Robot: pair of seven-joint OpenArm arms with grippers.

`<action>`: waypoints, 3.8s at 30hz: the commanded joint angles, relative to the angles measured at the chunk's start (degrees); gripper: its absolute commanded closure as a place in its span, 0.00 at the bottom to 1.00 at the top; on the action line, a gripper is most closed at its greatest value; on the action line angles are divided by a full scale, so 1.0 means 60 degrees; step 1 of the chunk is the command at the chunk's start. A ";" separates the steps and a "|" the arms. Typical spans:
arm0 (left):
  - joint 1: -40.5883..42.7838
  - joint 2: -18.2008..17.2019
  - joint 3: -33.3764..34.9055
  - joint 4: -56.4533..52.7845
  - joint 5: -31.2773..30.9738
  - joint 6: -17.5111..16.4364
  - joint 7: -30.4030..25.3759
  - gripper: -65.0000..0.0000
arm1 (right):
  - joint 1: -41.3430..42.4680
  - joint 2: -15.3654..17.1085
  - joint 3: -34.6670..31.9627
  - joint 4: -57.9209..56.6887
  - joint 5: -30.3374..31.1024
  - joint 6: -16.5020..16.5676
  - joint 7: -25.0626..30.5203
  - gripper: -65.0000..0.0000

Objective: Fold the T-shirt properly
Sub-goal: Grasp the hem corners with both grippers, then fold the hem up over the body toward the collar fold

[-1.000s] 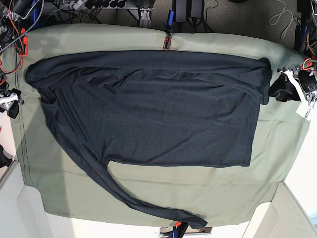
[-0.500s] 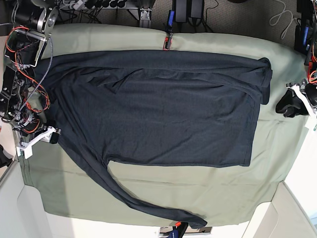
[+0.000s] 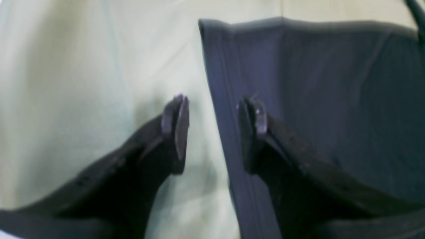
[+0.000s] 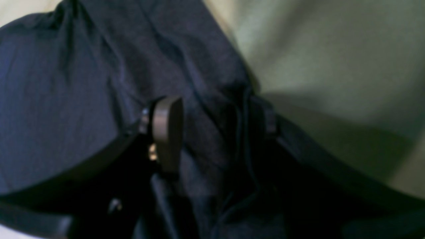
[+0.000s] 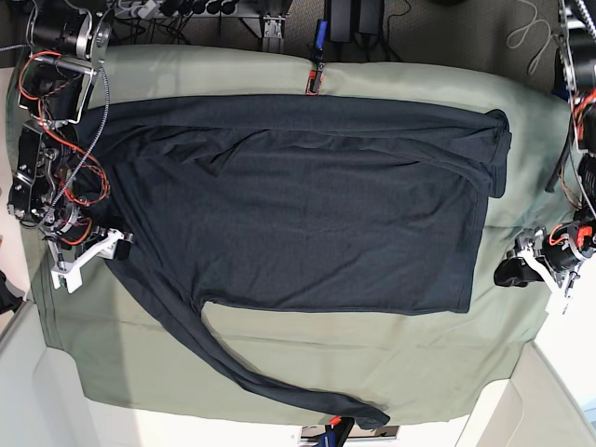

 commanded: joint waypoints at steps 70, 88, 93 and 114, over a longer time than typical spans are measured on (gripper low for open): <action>0.2871 -0.1650 0.0976 0.4685 -0.0565 -0.0075 0.2586 1.00 | -0.4328 0.0586 0.0823 0.5941 0.0291 0.0084 -0.0841 1.00; 0.3563 -0.1443 0.0976 0.4681 -0.0925 -0.0075 0.2415 0.55 | -0.4331 0.0495 0.1118 0.5974 0.1723 0.0423 -0.0721 0.31; 0.3563 -0.1446 0.0976 0.4681 -0.2255 -0.0075 0.3330 0.55 | -0.3468 0.0153 0.1111 0.5974 0.1756 0.0433 -0.0714 0.31; 0.3534 -0.1599 0.0506 0.4681 -0.2153 -0.0075 0.3326 0.55 | 0.1111 -0.0546 -0.2299 0.0372 -0.1308 -0.0583 0.1417 0.31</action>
